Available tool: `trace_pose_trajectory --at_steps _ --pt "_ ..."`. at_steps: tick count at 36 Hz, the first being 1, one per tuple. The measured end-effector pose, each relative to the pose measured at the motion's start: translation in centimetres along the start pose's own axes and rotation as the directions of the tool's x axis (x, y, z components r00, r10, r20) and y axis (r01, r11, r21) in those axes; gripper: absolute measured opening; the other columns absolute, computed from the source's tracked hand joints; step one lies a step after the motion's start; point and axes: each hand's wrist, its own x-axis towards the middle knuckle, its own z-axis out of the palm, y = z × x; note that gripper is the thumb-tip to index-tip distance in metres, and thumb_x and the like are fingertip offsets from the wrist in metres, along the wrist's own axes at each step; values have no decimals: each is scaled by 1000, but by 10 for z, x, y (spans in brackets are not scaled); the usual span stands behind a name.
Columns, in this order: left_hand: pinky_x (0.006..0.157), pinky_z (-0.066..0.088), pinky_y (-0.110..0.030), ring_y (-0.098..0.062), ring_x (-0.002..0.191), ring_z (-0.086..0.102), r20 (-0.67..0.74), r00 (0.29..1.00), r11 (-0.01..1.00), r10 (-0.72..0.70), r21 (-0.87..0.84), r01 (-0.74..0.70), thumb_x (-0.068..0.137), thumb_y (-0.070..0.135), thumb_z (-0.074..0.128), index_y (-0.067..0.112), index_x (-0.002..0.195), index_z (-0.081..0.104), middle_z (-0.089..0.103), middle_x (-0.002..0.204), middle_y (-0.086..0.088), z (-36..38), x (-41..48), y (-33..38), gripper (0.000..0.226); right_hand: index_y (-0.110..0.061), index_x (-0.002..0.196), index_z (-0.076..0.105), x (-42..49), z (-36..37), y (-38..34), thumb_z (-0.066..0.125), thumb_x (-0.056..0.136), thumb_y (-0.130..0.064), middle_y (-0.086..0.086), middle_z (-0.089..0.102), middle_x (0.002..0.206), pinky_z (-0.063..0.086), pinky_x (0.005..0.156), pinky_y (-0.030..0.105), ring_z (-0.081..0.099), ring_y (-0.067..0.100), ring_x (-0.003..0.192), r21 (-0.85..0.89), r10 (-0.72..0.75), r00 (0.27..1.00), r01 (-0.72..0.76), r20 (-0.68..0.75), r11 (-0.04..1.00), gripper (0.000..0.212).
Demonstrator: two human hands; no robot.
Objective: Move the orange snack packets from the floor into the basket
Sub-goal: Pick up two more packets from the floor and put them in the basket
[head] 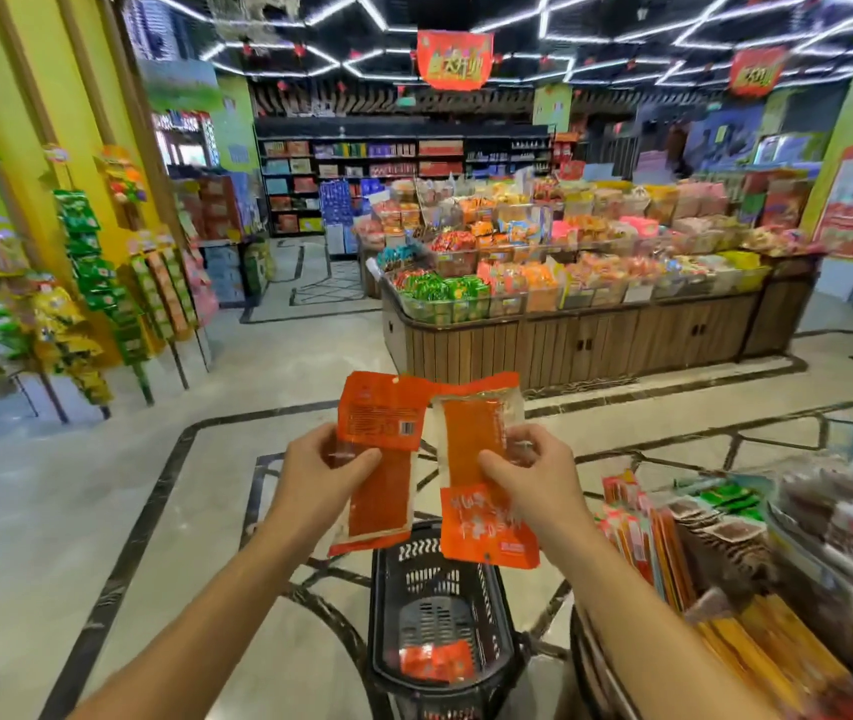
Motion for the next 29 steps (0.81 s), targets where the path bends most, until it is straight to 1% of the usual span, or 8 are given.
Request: trace_pose_trajectory --at_steps 6,11,15,17,21,24,26,29 --pt "85 55 -36 -13 99 65 35 997 998 -70 -1 70 86 27 71 27 110 67 71 104 8 30 73 -48 24 -25 98 63 71 16 40 76 83 -23 -1 72 100 64 69 36 75 14 78 -18 81 997 -81 7 997 20" --pt "76 53 -27 -7 96 65 84 989 993 -122 12 121 84 30 72 35 102 68 71 99 14 57 147 -104 19 -24 103 62 136 41 79 76 83 -25 -4 73 96 57 55 20 74 5 71 -36 137 991 -137 -8 990 24" --pt "82 57 -37 -13 97 66 162 967 980 -197 13 198 85 24 71 31 105 68 72 103 8 79 209 -155 22 -30 99 61 193 68 116 76 84 -20 -3 73 96 61 59 26 75 11 76 -31 208 977 -209 -39 977 23" --pt "84 56 -39 -15 98 66 191 951 970 -243 29 242 85 18 70 27 105 69 72 103 5 92 240 -183 22 -25 101 62 220 80 138 76 84 -18 2 73 97 63 63 32 75 15 77 -37 269 960 -272 -71 962 24" --pt "75 53 -26 -9 94 66 253 906 941 -338 61 334 86 14 69 29 102 70 73 100 8 122 288 -243 22 -14 106 62 265 99 193 76 84 -13 14 74 98 63 73 44 75 27 80 -57 386 918 -392 -87 918 26" --pt "68 50 -22 -7 91 66 282 848 889 -449 49 454 87 15 68 35 95 68 71 96 10 148 311 -291 21 -28 98 61 288 112 242 76 85 -16 -1 74 92 64 69 39 76 21 77 -59 467 880 -473 -88 879 23" --pt "65 49 -19 -5 88 67 288 803 847 -522 62 528 88 17 68 36 94 67 72 92 11 166 317 -330 21 -29 96 61 298 119 281 75 85 -19 -3 75 92 64 72 37 75 18 80 -96 519 852 -524 -75 846 20" --pt "56 50 -11 -1 77 69 279 754 798 -595 86 597 90 9 64 33 90 68 74 81 14 197 318 -401 24 -12 100 63 311 130 352 74 85 -12 12 75 94 60 80 51 74 28 86 -152 594 802 -596 -64 788 19"
